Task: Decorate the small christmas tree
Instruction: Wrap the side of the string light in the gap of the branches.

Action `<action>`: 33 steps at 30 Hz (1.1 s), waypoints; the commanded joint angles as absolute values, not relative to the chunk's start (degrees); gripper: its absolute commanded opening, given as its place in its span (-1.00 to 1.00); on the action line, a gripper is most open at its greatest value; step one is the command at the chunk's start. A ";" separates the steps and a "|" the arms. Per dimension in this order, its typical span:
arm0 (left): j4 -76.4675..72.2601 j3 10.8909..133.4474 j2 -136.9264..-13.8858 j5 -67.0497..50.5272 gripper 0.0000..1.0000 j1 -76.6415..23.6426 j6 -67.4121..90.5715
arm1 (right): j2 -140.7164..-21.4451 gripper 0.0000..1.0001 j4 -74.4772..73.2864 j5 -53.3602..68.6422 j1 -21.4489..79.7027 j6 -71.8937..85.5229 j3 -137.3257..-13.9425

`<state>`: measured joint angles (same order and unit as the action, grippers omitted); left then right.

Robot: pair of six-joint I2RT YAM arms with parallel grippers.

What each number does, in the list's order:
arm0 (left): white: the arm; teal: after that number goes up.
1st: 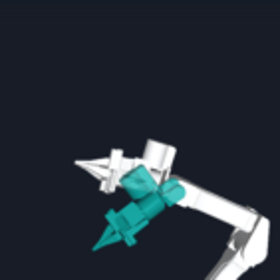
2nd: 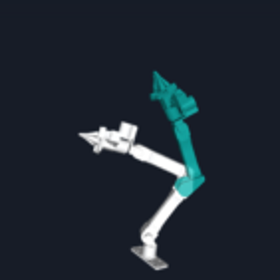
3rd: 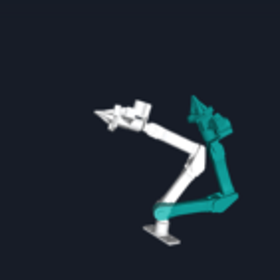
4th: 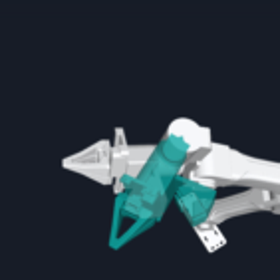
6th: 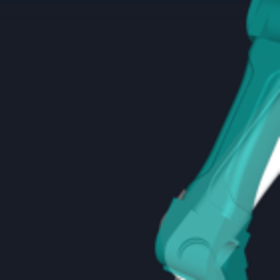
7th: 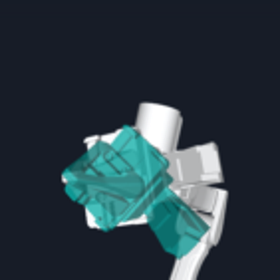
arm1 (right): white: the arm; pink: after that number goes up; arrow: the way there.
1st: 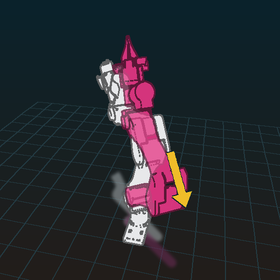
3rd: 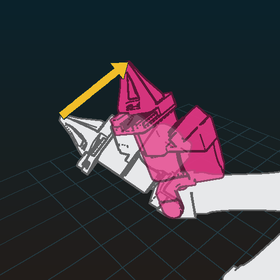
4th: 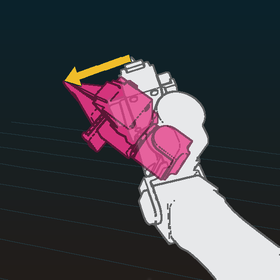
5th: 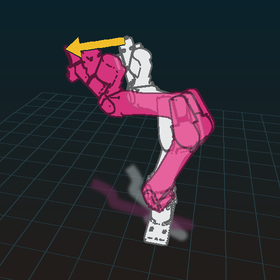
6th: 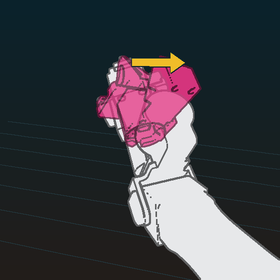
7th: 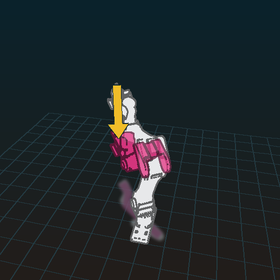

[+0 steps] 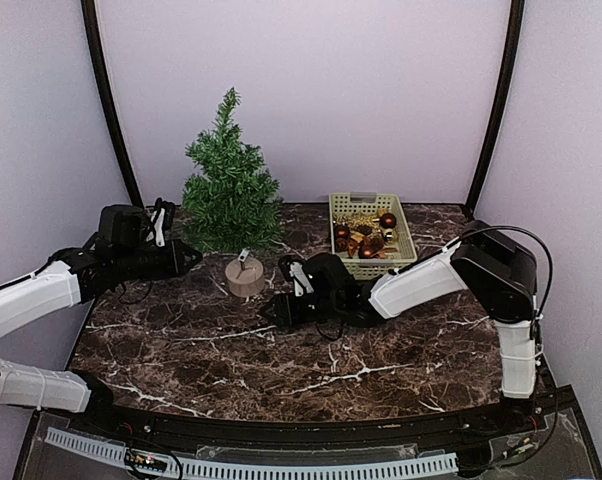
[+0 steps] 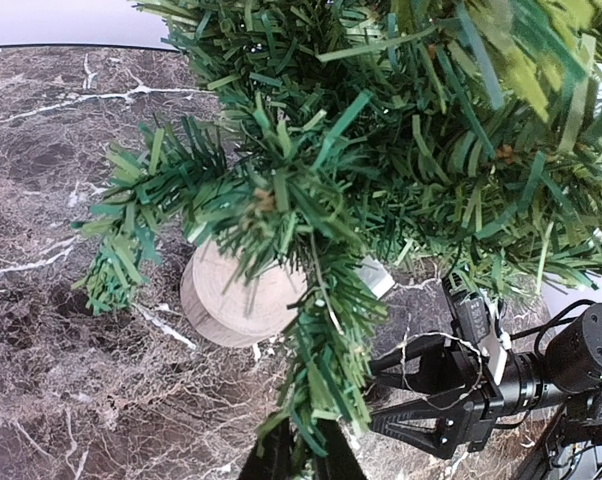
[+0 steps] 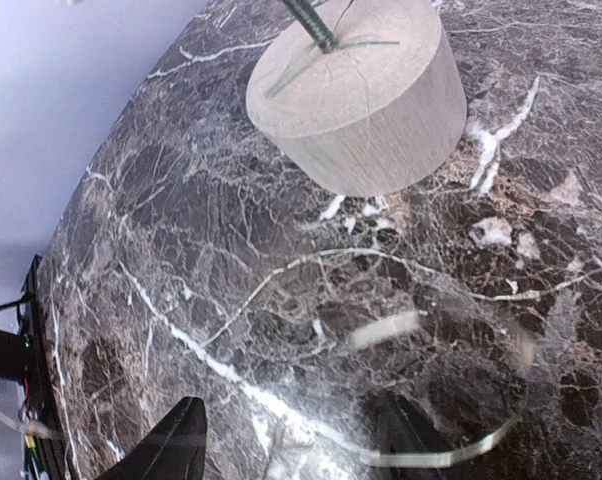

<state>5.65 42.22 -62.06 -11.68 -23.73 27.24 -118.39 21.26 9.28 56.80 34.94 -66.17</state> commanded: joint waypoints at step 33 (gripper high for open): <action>25.84 57.30 -53.73 -8.63 0.23 -15.95 12.34 | -82.54 -1.00 -3.07 -0.27 58.13 12.96 -67.30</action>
